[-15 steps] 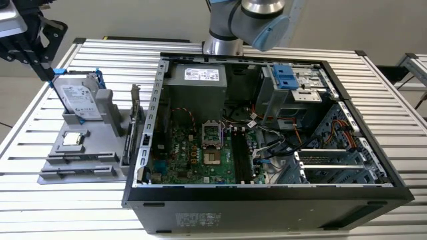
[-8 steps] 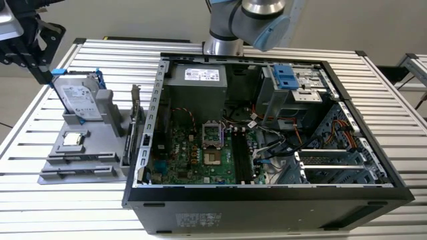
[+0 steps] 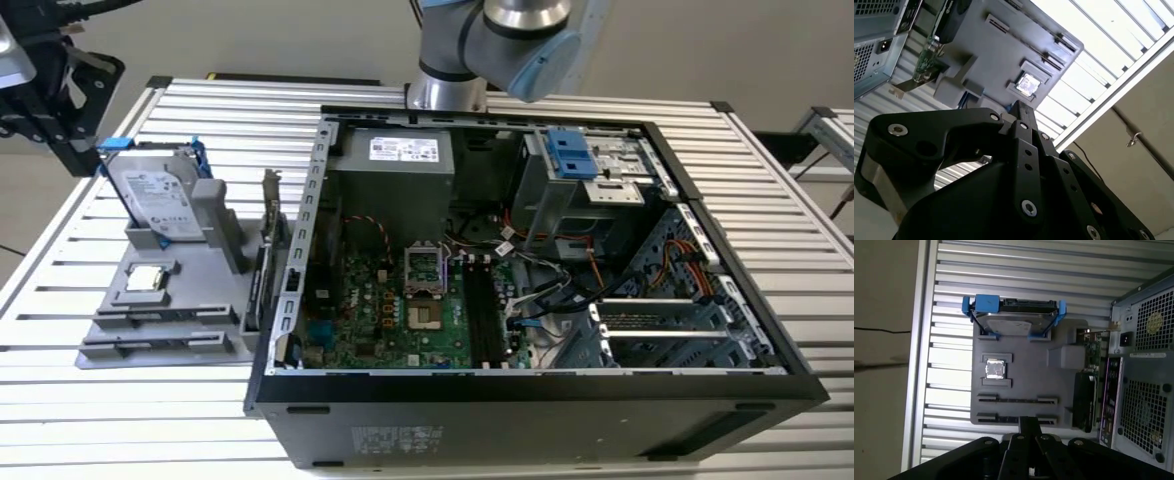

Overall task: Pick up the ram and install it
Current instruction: 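Reach for the ram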

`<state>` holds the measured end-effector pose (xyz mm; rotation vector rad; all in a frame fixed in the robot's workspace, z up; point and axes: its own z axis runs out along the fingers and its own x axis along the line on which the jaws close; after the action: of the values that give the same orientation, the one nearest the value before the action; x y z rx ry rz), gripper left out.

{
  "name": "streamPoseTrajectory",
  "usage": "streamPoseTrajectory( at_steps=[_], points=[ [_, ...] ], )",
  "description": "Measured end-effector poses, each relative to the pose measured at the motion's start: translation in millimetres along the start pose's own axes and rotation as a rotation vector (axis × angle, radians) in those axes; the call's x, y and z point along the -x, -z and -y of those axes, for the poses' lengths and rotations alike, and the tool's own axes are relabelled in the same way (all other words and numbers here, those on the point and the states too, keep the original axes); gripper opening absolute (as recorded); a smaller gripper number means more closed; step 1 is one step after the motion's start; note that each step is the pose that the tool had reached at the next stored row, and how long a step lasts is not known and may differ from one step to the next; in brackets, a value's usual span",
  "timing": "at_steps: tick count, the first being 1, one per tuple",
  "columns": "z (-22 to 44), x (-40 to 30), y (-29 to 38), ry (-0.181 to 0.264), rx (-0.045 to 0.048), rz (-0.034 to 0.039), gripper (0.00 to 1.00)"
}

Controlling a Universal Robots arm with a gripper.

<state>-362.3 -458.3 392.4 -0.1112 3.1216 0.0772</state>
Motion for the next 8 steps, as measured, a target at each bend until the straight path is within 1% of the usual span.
streamPoseTrajectory(
  at_steps=[8],
  points=[
    [10.0, -1.4, 0.5, 0.0, 0.0, 0.0, 0.0]
  ],
)
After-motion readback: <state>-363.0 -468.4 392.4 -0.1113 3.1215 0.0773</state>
